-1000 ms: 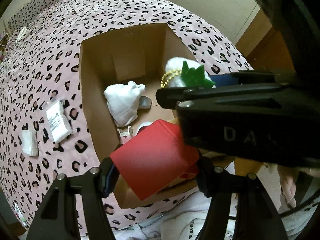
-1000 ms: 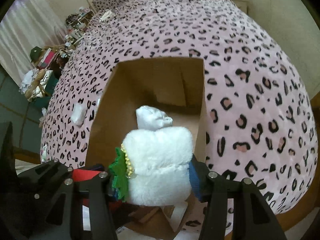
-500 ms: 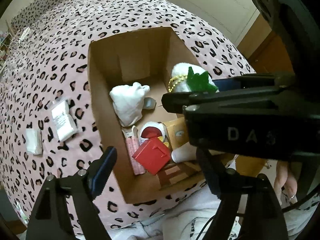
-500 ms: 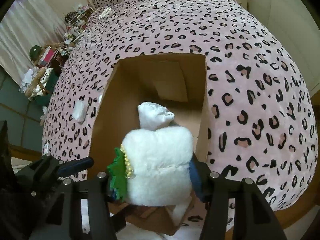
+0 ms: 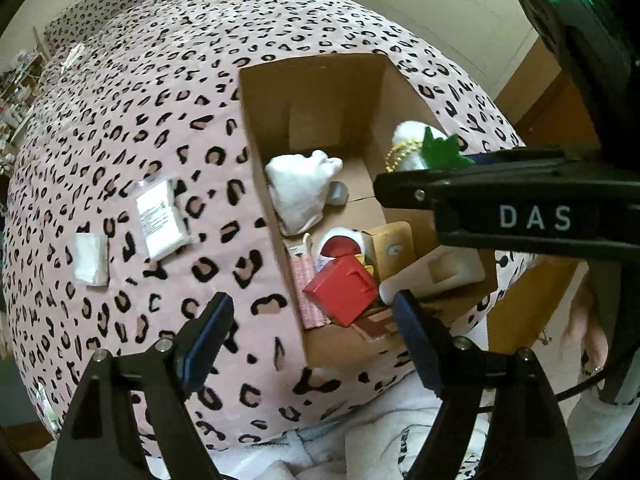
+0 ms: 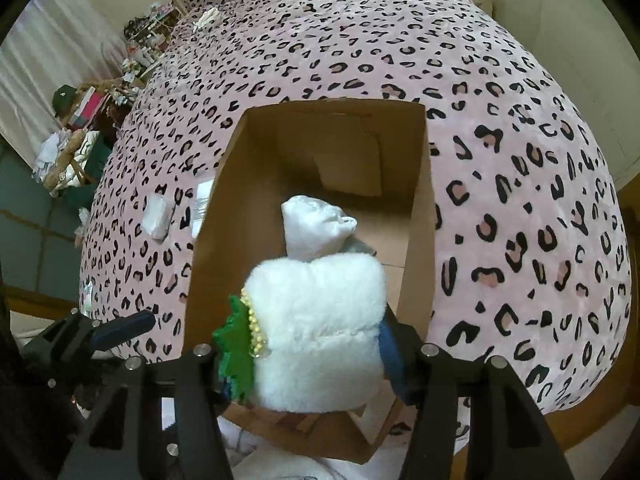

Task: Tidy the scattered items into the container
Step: 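Open the left tool to drop the red box while the right tool drops the plush, then withdraw both tools from the box toward the two white packs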

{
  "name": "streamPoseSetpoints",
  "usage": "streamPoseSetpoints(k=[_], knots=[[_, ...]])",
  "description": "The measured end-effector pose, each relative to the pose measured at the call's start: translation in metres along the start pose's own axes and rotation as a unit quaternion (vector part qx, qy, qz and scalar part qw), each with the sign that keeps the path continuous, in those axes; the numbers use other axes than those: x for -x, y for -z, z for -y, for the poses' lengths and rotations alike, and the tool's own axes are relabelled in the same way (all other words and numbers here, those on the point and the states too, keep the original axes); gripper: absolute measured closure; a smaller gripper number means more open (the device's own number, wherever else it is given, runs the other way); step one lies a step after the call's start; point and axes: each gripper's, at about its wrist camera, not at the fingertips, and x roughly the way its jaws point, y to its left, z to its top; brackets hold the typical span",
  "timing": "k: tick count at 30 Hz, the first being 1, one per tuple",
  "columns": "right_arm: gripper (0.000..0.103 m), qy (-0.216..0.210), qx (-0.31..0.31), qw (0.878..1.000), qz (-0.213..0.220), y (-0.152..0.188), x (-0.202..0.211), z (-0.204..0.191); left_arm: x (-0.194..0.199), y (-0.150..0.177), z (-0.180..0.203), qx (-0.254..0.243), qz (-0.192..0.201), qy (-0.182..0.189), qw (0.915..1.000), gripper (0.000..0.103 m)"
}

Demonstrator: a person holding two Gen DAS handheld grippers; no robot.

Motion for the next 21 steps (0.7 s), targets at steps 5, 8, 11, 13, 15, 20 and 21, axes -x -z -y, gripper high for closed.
streamPoseSetpoints(k=[5, 8, 11, 13, 15, 20, 21], knots=[[0.046, 0.07, 0.053, 0.996, -0.03, 0.002, -0.008, -0.016, 0.004, 0.003, -0.005, 0.008, 0.003, 0.001, 1.0, 0.02], [0.046, 0.137, 0.111, 0.984, -0.007, 0.008, -0.008, -0.032, 0.006, 0.006, -0.008, 0.014, 0.005, 0.005, 0.9999, 0.02], [0.045, 0.069, 0.092, 0.993, -0.002, 0.009, -0.005, -0.03, 0.008, 0.008, -0.011, 0.017, 0.007, 0.007, 0.9998, 0.02], [0.024, 0.032, 0.059, 0.998, -0.015, 0.008, -0.005, -0.022, 0.009, 0.009, -0.013, 0.019, 0.009, 0.009, 0.9997, 0.02], [0.016, 0.034, 0.048, 0.998, -0.006, 0.006, -0.001, -0.02, 0.011, 0.01, -0.015, 0.021, 0.011, 0.009, 0.9997, 0.02], [0.015, 0.024, 0.024, 0.999, 0.012, 0.004, 0.013, -0.018, 0.014, 0.012, -0.02, 0.024, 0.014, 0.011, 0.9995, 0.02], [0.015, 0.017, 0.016, 1.0, 0.009, 0.003, 0.015, -0.018, 0.015, 0.013, -0.022, 0.025, 0.015, 0.011, 0.9995, 0.02]])
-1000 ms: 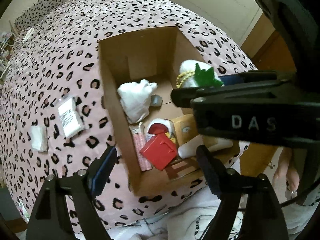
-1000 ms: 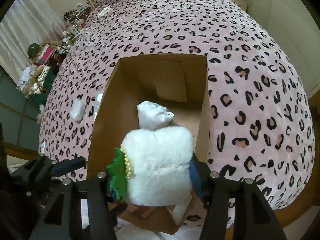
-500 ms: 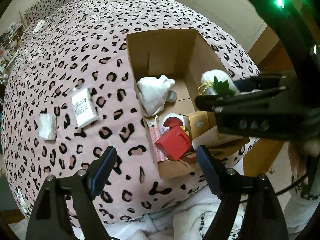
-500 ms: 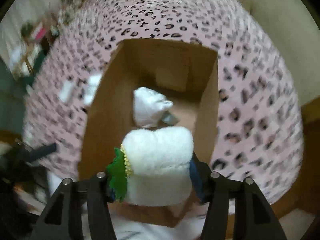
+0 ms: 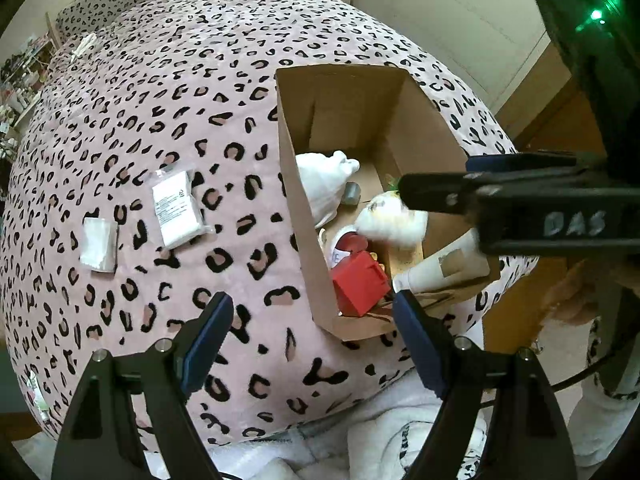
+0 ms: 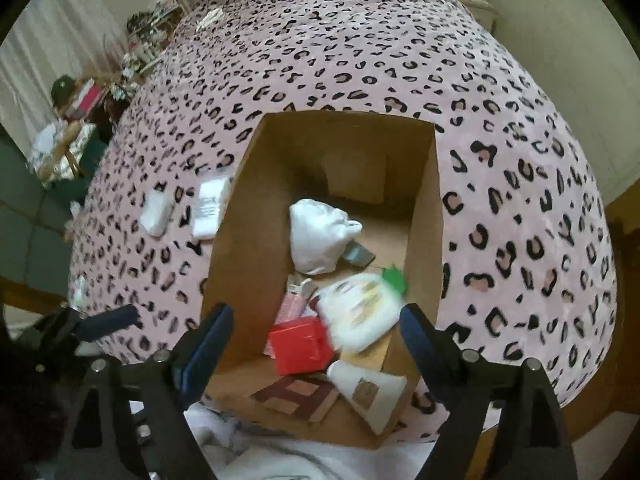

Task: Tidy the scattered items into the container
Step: 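Withdraw both tools from the box toward the two white packs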

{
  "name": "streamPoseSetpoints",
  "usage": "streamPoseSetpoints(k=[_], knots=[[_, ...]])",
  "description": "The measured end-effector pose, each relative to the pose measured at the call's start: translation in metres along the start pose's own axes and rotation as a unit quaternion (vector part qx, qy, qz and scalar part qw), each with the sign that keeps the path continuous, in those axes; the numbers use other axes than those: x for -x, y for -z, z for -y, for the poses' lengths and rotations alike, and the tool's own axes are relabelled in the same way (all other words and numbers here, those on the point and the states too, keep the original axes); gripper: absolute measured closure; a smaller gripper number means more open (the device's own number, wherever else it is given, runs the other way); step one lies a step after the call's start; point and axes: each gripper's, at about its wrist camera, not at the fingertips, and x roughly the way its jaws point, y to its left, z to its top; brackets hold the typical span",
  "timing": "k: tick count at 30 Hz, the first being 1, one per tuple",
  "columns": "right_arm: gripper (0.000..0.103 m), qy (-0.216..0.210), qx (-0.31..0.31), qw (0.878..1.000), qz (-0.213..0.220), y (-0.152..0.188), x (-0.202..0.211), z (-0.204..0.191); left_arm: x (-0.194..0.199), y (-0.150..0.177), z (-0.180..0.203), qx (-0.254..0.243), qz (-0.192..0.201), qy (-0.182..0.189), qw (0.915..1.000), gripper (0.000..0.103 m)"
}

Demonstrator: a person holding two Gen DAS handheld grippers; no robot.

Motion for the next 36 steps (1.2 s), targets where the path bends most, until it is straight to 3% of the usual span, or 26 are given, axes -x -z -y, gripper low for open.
streamPoseSetpoints(k=[4, 7, 10, 12, 15, 17, 22, 24, 27, 31, 36], knots=[[0.015, -0.042, -0.011, 0.999, -0.003, 0.002, 0.001, -0.003, 0.003, 0.005, -0.014, 0.013, 0.005, 0.002, 0.9999, 0.02], [0.015, -0.11, -0.03, 0.993, -0.015, 0.004, -0.003, -0.011, 0.008, 0.012, -0.032, 0.03, 0.009, 0.001, 0.9995, 0.02], [0.015, -0.138, -0.024, 0.99, -0.03, 0.004, -0.011, -0.028, 0.014, 0.022, -0.056, 0.052, 0.015, -0.002, 0.9985, 0.02], [0.015, -0.118, 0.008, 0.992, -0.048, 0.004, -0.019, -0.05, 0.018, 0.029, -0.073, 0.068, 0.019, -0.005, 0.9975, 0.02], [0.015, -0.036, 0.086, 0.995, -0.028, 0.005, -0.024, -0.09, 0.027, 0.043, -0.104, 0.098, 0.028, -0.009, 0.9948, 0.02], [0.015, -0.004, 0.106, 0.994, -0.035, 0.002, -0.03, -0.111, 0.032, 0.055, -0.127, 0.119, 0.032, -0.016, 0.9922, 0.02], [0.015, -0.045, 0.105, 0.993, -0.007, -0.005, -0.033, -0.153, 0.04, 0.085, -0.189, 0.175, 0.039, -0.042, 0.9829, 0.02], [0.015, -0.064, 0.098, 0.993, -0.024, -0.01, -0.043, -0.165, 0.042, 0.094, -0.214, 0.199, 0.046, -0.045, 0.978, 0.02], [0.015, -0.11, 0.038, 0.991, -0.072, -0.021, -0.077, -0.168, 0.039, 0.101, -0.243, 0.225, 0.058, -0.057, 0.9709, 0.02], [0.015, -0.106, 0.0, 0.991, -0.088, -0.03, -0.121, -0.169, 0.022, 0.102, -0.283, 0.252, 0.063, -0.064, 0.9637, 0.02], [0.015, -0.047, -0.016, 0.996, -0.071, -0.047, -0.167, -0.17, -0.02, 0.078, -0.318, 0.253, 0.051, -0.055, 0.9645, 0.02]])
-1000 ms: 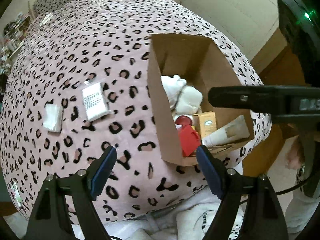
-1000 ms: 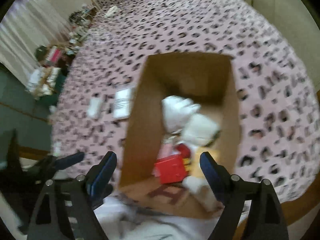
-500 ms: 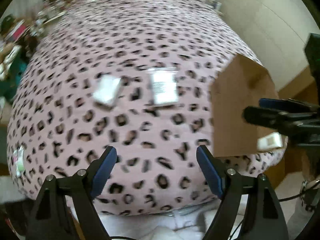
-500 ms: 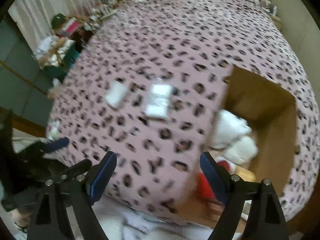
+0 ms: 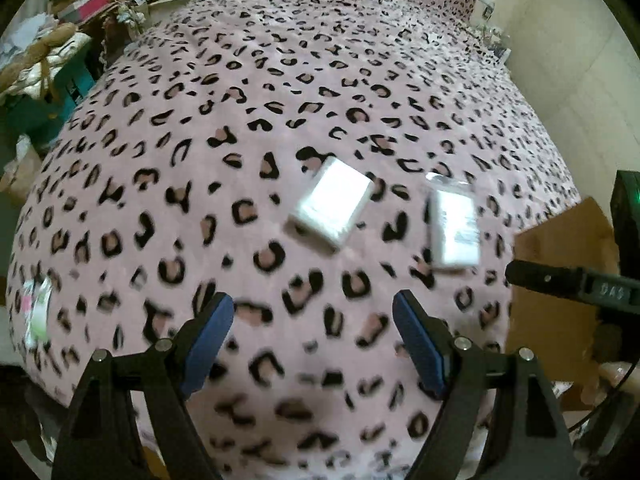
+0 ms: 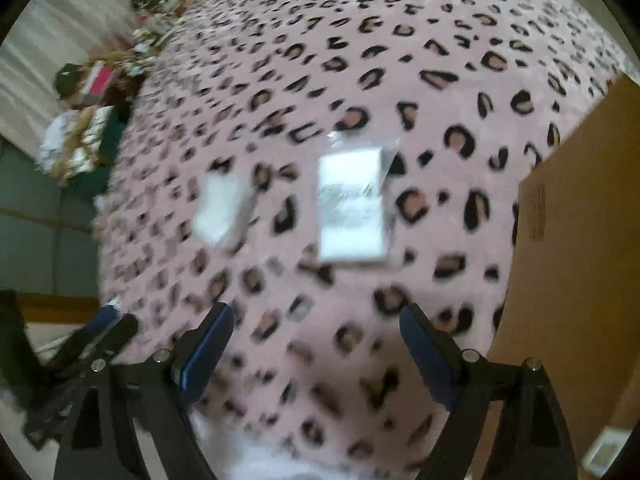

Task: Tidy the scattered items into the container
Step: 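Withdraw both tools from the box toward the two white packs, then grasp the white wrapped pack with the left tool while the right tool grasps the zip bag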

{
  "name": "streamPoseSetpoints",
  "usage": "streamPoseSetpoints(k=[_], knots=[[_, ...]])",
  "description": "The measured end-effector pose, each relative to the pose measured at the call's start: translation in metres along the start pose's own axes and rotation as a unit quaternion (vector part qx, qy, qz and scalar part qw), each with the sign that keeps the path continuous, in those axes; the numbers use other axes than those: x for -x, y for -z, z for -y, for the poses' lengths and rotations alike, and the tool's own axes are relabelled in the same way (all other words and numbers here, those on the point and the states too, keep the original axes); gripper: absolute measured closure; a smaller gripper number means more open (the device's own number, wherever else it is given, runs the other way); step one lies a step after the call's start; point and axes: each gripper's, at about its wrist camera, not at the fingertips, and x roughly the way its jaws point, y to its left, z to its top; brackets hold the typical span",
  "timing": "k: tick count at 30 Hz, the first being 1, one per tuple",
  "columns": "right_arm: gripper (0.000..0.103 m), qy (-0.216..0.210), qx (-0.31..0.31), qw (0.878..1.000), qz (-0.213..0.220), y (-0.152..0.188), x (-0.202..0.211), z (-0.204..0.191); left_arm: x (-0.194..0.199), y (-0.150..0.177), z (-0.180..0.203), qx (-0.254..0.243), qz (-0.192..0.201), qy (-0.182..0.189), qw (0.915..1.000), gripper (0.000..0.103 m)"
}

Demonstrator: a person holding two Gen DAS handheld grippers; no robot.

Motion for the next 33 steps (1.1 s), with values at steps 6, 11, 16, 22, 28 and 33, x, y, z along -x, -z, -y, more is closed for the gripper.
streamPoseSetpoints(k=[6, 11, 16, 22, 28, 33], knots=[[0.015, 0.039, -0.029, 0.999, -0.006, -0.034, -0.041, 0.007, -0.065, -0.04, 0.012, -0.043, -0.014, 0.018, 0.9988, 0.02], [0.015, 0.029, -0.061, 0.997, -0.025, -0.046, -0.065, 0.014, -0.118, -0.061, 0.024, -0.072, -0.032, 0.017, 0.9967, 0.02], [0.015, 0.015, -0.077, 0.995, -0.061, -0.045, -0.101, 0.024, -0.153, -0.071, 0.024, -0.072, -0.046, 0.018, 0.9961, 0.02], [0.006, -0.021, -0.101, 0.994, -0.035, -0.034, -0.118, 0.041, -0.178, -0.074, 0.024, -0.07, -0.065, 0.02, 0.9952, 0.013], [0.0, -0.004, -0.051, 0.998, -0.047, -0.031, -0.124, 0.026, -0.189, -0.069, 0.042, -0.099, -0.062, -0.01, 0.9931, 0.001], [0.012, 0.071, -0.024, 0.997, -0.005, -0.025, -0.113, 0.009, -0.189, -0.07, 0.039, -0.087, -0.06, 0.003, 0.9944, 0.005]])
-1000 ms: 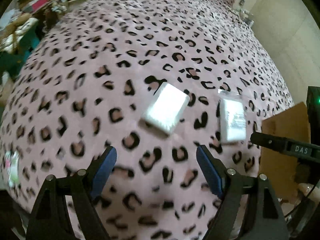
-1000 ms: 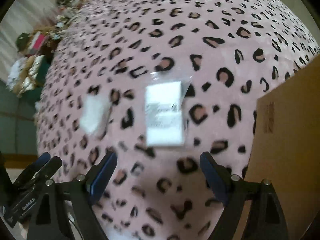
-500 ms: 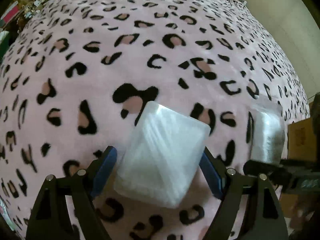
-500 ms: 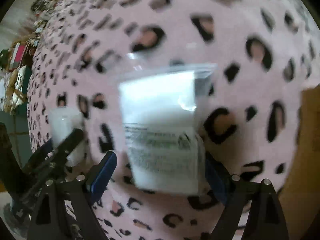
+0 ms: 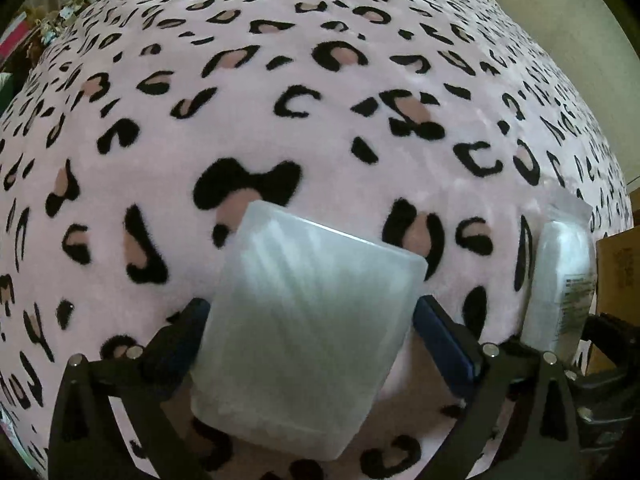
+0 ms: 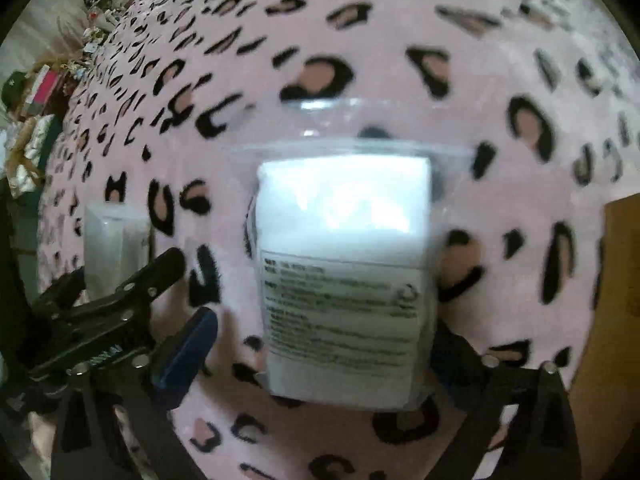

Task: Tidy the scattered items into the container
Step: 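Grasp the white wrapped pack with the left tool while the right tool grasps the zip bag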

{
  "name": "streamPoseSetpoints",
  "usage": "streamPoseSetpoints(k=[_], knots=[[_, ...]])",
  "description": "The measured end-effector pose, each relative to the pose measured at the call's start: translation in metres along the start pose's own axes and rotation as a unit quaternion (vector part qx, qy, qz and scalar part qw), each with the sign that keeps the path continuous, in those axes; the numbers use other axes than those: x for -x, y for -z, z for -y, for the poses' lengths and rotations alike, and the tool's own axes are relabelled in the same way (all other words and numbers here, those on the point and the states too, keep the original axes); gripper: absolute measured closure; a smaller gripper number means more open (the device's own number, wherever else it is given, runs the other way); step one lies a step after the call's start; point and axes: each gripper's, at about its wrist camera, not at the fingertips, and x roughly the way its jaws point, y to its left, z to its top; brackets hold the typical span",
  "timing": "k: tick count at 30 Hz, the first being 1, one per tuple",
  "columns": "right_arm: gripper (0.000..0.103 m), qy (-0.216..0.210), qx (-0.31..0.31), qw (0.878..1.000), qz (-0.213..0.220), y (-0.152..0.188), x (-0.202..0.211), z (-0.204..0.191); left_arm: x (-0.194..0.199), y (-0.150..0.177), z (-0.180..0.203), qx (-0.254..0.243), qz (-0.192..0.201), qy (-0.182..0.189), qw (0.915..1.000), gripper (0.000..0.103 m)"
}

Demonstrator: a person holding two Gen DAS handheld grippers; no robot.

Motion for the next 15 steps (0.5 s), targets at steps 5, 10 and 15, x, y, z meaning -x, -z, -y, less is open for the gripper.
streamPoseSetpoints(k=[5, 10, 15], knots=[[0.038, 0.021, 0.0, 1.0, 0.015, 0.005, 0.005, 0.004, 0.007, 0.003, -0.004, 0.011, 0.005, -0.014, 0.9998, 0.027], [0.052, -0.004, -0.011, 1.0, 0.024, 0.008, 0.016, 0.016, 0.016, 0.002, -0.013, 0.026, 0.009, -0.004, 0.9996, 0.033], [0.053, -0.001, 0.006, 0.999, 0.046, 0.018, 0.034, 0.011, 0.029, 0.012, -0.019, 0.042, 0.011, 0.008, 0.999, 0.035]])
